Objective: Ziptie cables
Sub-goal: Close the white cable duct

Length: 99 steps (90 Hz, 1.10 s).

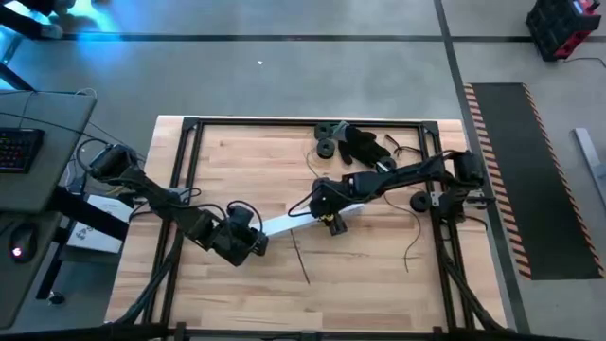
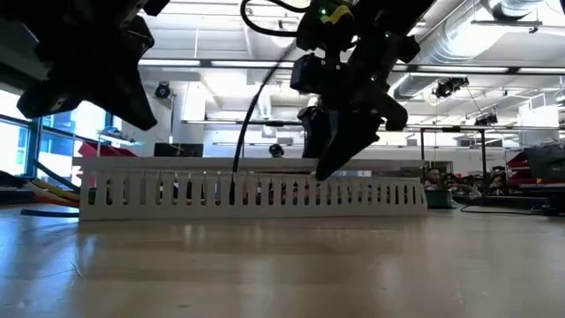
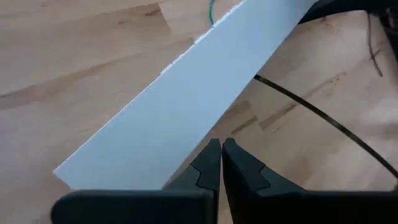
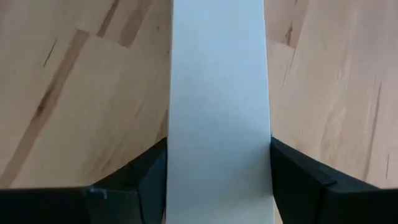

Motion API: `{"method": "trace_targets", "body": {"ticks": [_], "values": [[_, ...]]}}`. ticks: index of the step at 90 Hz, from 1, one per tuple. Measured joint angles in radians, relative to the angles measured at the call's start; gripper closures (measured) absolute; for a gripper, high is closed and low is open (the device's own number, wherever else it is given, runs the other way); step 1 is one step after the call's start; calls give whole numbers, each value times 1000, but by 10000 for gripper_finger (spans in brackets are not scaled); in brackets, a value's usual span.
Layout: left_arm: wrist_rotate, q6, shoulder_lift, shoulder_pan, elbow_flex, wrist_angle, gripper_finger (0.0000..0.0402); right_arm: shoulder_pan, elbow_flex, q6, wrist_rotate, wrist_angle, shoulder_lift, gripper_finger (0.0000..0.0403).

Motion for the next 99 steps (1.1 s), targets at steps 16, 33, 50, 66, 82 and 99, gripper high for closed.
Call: {"method": "trace_targets", "body": {"ticks": [16,33,50,66,82,99], "values": [[25,0,0,0,-7,10,401,0,0,-3,-7,0,0,196],[24,-11,2,0,-48,6,401,0,0,-3,-7,0,0,196],[23,-19,36,1,-75,50,401,0,0,2,-7,-2,0,196],[29,-20,74,0,-93,129,401,0,-1,-1,-7,-8,0,196],[33,-19,75,0,-94,124,401,0,-1,0,-7,-7,0,196],[54,1,49,3,-86,98,401,-1,-1,3,-10,0,0,196]]}}
